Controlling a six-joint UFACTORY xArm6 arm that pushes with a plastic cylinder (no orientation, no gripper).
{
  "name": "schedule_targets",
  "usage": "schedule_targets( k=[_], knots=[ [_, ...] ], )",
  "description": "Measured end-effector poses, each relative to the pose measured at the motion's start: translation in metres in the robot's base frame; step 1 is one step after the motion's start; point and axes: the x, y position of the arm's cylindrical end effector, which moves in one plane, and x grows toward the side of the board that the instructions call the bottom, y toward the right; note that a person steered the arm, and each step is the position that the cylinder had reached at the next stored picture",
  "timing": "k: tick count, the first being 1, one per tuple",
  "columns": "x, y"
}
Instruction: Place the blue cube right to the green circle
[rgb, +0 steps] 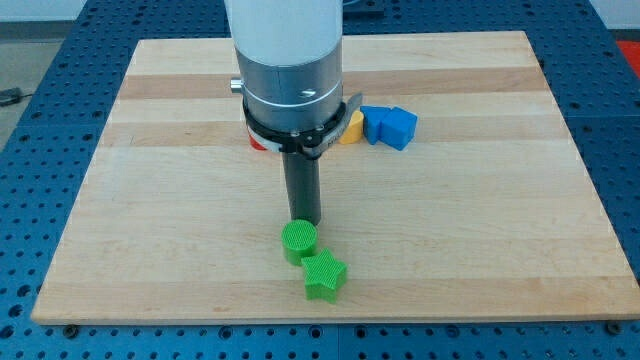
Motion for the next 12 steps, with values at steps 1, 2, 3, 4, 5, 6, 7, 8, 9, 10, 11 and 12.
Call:
schedule_targets(
  k=[1,2,3,4,5,6,7,8,9,10,11,12],
  knots=[
    [-0.001,0.028],
    [-0.020,0.128],
    [-0.065,0.177],
    [-0.131,0.188],
    [-0.175,0.182],
    [-0.163,0.143],
    [-0.137,0.127],
    [-0.109,0.111],
    [-0.081,0.088],
    [-0.067,0.076],
    [-0.068,0.043],
    [-0.068,0.009]
  ],
)
